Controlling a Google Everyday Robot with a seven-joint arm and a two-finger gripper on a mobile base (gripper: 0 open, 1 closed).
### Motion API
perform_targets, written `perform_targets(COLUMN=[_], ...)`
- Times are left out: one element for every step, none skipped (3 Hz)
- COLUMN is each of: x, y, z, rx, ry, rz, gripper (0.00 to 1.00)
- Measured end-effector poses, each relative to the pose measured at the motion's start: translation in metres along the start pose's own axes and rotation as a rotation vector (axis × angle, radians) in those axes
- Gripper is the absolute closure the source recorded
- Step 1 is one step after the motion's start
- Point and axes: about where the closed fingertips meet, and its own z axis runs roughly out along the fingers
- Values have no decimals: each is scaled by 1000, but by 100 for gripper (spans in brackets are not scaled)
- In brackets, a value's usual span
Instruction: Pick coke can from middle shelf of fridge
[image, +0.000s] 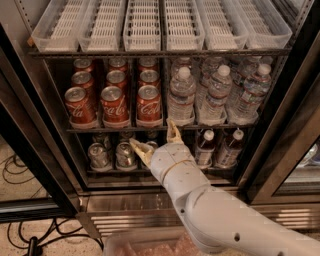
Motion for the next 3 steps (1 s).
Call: perform_targets(x=[0,-1,-4], y=[-6,-9,-15], z=[14,22,30], rx=[49,73,99], ry=[-24,-34,-48], rz=[-30,-44,-58], gripper=[45,46,46])
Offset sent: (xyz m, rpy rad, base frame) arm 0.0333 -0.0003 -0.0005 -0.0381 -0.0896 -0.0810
